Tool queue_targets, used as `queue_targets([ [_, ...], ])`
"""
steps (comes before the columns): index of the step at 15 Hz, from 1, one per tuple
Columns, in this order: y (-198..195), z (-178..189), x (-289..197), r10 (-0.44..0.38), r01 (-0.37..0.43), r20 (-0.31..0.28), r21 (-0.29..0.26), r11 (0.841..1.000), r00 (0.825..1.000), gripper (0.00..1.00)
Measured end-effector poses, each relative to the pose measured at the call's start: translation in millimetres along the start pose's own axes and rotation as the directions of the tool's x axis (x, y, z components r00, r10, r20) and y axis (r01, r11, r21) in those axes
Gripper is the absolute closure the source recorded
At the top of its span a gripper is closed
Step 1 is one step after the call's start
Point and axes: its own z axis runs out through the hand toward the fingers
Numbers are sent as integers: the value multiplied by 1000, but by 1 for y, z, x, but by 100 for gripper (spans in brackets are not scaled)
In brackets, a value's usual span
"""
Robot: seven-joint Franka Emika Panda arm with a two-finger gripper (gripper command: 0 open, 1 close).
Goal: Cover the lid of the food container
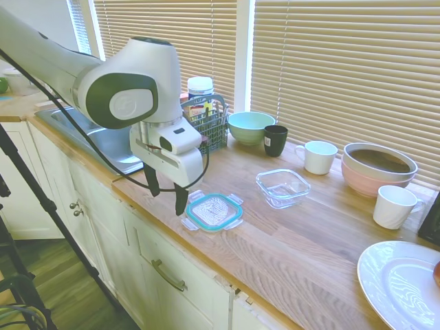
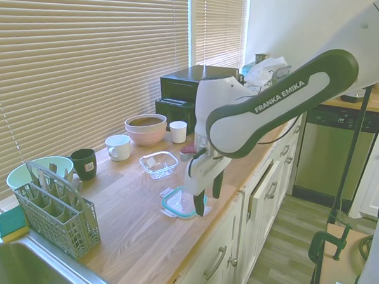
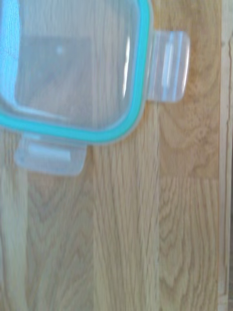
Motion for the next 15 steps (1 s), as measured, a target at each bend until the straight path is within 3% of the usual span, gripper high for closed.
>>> queue_targets([
  [5,44,-5,41,-12,10,24,99,995,1000,0],
  [15,58,23,120,-26,5,91,228,974,995,0],
])
